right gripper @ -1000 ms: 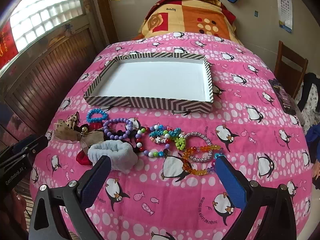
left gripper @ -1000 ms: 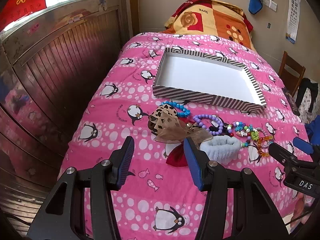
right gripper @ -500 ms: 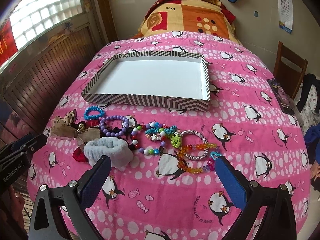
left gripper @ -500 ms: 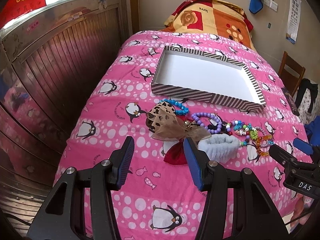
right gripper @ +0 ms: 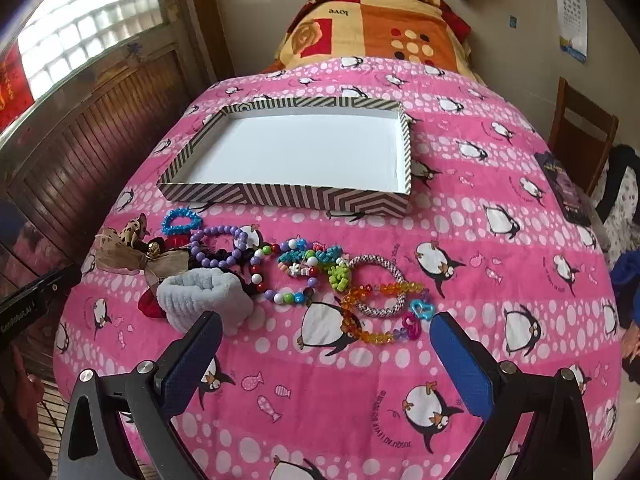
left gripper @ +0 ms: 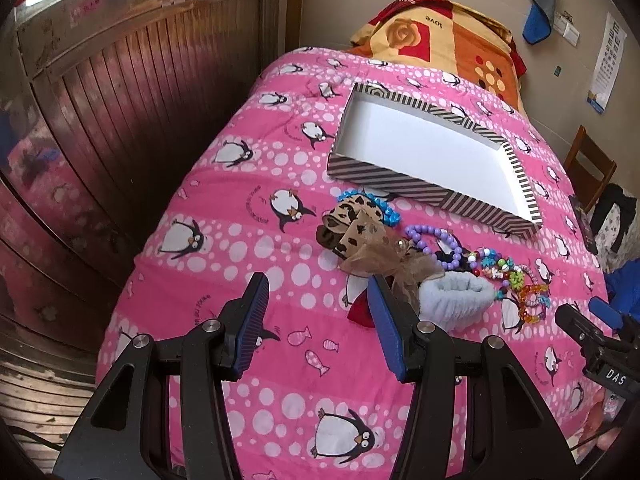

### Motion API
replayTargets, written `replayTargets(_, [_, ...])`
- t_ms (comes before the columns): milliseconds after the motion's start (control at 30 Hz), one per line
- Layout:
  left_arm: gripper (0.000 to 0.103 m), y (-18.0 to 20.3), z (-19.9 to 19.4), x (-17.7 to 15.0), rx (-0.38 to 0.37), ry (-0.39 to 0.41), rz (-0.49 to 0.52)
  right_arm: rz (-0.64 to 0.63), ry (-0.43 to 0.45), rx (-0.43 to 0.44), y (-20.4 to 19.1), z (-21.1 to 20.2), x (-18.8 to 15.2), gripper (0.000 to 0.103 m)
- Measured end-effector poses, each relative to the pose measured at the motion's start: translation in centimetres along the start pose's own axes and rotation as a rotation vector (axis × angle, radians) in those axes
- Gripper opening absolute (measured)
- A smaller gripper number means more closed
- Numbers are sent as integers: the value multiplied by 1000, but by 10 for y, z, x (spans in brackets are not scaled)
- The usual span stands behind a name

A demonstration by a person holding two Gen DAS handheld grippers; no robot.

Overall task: Organize jewelry
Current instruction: 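Move both tools toward the jewelry pile beside the tray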

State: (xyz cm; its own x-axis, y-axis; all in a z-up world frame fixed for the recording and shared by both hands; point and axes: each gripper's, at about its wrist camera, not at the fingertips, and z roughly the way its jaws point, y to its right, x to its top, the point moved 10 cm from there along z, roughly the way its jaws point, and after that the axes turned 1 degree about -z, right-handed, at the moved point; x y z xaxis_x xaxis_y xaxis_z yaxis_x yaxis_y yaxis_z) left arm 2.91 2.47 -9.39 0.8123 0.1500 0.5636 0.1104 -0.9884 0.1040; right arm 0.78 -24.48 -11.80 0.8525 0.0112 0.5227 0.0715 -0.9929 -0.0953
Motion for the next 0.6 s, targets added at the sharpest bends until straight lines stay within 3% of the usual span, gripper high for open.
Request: replayTargets(600, [51, 10, 9, 6, -56, -41, -31, -82, -26, 118, -42, 10, -2, 103])
